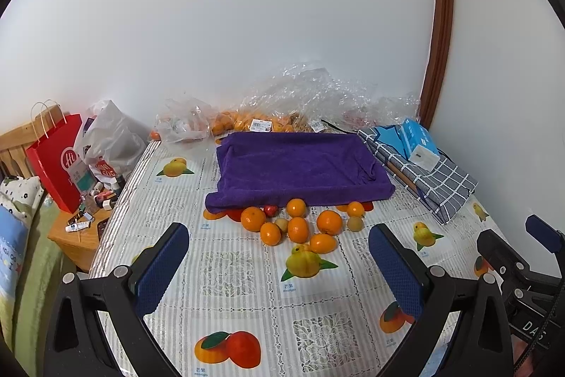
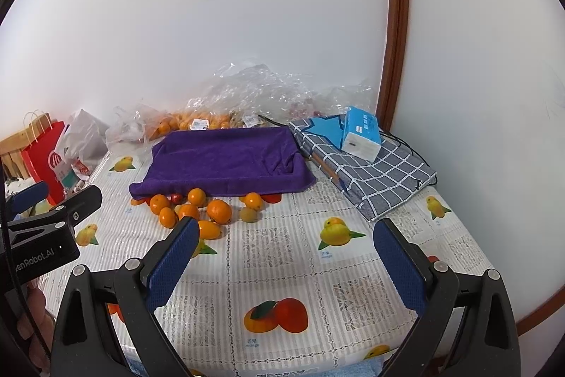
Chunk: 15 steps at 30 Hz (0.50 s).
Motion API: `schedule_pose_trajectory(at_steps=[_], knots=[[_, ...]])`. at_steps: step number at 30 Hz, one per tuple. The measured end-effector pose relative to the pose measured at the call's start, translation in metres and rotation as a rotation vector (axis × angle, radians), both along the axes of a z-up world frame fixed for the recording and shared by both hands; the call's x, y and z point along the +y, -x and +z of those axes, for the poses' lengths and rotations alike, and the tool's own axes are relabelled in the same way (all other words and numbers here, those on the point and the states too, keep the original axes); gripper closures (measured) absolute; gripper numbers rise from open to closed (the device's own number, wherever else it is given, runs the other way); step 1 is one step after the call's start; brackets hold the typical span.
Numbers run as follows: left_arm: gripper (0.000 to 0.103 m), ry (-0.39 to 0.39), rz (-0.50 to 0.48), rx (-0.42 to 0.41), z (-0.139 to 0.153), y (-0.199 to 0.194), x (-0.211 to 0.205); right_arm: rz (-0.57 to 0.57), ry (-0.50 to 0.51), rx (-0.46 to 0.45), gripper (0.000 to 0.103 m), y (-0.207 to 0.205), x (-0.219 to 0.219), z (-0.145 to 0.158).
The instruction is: Organize fruits
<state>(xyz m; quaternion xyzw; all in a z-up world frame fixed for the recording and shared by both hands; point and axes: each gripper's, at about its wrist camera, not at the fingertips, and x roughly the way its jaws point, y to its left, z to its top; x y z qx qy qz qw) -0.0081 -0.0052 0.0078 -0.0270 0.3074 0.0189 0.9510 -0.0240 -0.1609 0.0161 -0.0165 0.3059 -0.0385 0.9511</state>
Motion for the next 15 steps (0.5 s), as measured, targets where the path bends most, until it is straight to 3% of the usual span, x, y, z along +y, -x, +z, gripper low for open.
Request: schedule_pose_trajectory(at_steps=[15], knots=[[0.0, 0.025, 0.039, -0.005, 0.009, -0.004, -0.001, 0.051, 0.002, -0.029, 0.005, 0.001, 0.006, 0.014]])
